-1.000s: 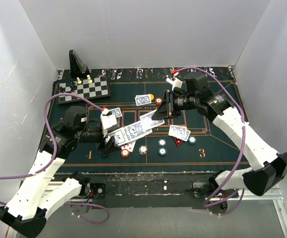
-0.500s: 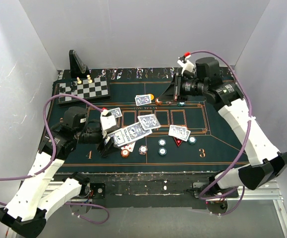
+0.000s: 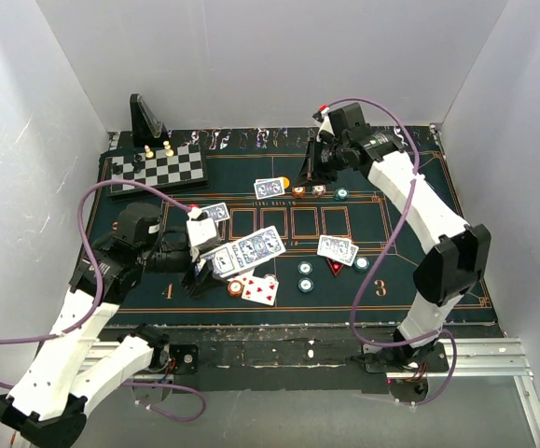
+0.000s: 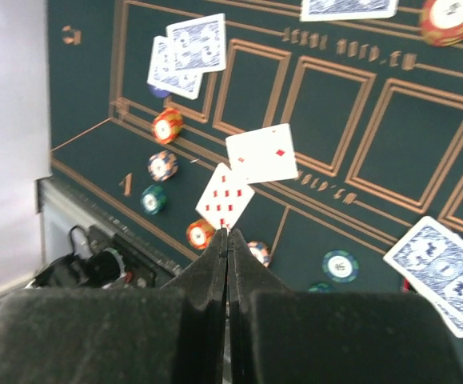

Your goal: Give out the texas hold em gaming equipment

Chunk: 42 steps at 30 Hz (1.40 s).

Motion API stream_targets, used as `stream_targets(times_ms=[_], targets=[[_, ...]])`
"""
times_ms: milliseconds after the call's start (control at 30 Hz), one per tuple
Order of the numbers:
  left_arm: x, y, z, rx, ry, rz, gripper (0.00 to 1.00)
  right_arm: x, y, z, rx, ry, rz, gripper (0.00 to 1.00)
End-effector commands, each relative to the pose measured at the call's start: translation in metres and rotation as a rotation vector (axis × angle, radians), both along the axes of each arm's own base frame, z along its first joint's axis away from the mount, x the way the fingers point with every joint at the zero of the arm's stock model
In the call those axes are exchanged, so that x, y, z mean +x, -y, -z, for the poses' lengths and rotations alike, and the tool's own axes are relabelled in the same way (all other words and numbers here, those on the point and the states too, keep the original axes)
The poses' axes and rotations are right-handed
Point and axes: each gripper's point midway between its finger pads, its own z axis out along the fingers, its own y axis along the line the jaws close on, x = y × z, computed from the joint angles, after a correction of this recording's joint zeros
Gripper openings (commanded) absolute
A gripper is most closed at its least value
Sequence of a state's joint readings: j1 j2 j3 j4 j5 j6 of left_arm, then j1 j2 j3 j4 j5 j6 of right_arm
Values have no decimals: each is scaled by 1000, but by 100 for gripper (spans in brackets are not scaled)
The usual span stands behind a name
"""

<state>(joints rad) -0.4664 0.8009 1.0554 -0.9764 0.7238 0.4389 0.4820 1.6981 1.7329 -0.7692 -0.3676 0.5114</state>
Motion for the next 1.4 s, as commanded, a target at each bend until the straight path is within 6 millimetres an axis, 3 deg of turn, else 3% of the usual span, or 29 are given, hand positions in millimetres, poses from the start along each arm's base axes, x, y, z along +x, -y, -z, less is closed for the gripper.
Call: stream_targets(times_ms=[0,133,333,433,533,600,733,833,933,1033,1167,1367], targets=[[-7,2,-9,-41,14,18,0,25,10,8,-158,81,45,1],[-7,1,-9,-41,19,17,0,30,1,31,-220,63,30,1],[-8,1,-7,-39,16,17,0,38,-6,33,-216,76,31,1],[-8,1,-7,-39,18,15,0,35,-11,44,-230,42,13,1],[-8,0,-8,-39,20,14,0,14,-22,61,-180,-22,-62,3],[-9,0,-8,-37,25,18,0,-8,-25,88,-156,-92,-101,12],[-9,0,-6,-37,21,18,0,-33,-34,109,-60,-139,-146,21],[-8,0,-8,-38,22,18,0,-39,-33,111,-49,-142,-156,30],[-7,0,-9,-36,26,15,0,-43,-32,107,-36,-134,-169,47],[-8,0,-7,-35,25,15,0,-56,-42,108,-3,-136,-237,54],[-8,0,-10,-42,27,15,0,-76,-56,121,7,-164,-342,57],[-7,1,-12,-41,30,15,0,-86,-73,143,22,-216,-396,56]])
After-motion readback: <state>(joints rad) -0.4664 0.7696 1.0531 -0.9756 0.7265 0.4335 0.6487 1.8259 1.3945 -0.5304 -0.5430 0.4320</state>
